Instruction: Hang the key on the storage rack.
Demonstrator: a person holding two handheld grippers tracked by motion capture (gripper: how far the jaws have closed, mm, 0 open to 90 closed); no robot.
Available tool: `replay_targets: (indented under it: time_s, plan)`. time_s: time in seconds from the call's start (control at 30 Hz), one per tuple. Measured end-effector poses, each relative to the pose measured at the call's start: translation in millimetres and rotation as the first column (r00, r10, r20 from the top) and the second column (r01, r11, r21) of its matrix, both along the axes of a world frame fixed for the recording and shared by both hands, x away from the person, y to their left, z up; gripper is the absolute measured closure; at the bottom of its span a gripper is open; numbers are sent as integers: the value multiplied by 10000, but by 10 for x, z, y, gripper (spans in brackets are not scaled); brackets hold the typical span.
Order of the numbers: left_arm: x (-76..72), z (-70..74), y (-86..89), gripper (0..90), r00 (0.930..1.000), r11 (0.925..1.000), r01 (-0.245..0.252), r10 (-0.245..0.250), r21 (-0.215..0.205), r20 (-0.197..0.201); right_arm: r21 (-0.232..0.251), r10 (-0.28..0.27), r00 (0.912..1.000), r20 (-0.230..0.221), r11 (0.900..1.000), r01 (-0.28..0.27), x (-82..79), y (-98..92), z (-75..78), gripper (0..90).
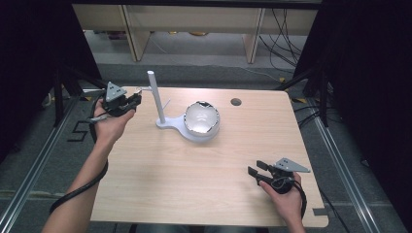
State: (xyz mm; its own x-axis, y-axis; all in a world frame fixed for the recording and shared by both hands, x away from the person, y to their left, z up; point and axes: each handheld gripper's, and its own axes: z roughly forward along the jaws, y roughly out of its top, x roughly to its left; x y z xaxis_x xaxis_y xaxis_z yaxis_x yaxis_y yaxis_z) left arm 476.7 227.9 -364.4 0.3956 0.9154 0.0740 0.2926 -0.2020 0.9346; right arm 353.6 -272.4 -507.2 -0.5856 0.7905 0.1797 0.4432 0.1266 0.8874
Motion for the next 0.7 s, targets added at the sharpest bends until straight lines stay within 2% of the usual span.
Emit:
replay_targets:
  time_s: [0.03, 0.17, 0.2, 0.27, 0.43, 0.5, 0.7]
  plan:
    - [18, -22, 3, 808, 10000, 10000, -17, 17, 60, -79, 318, -83, 9980, -627, 9994, 103, -34, 16, 12, 492]
    - [46, -47, 14, 808, 9998, 10000, -83, 84, 50, -190, 346, -85, 9983, -571, 9993, 105, -31, 11, 7, 494]
    - [52, -47, 16, 808, 9998, 9999, -99, 100, 41, -184, 422, -60, 9993, -379, 9991, 76, -19, 15, -6, 496]
    - [70, -37, 13, 808, 9997, 9999, -93, 94, 42, -203, 362, -80, 9982, -588, 9993, 101, -32, 14, 15, 498]
    - [121, -37, 10, 808, 9994, 9999, -126, 130, 105, -319, 239, -108, 9980, -629, 9996, 123, -34, 11, 12, 497]
    - [137, -43, 10, 808, 9992, 9998, -144, 149, 116, -371, 395, -38, 9988, -486, 9992, 58, -25, 16, 2, 497]
    - [176, -58, 11, 808, 9987, 9997, -179, 185, 140, -478, 333, -72, 9983, -586, 9994, 91, -30, 9, 8, 496]
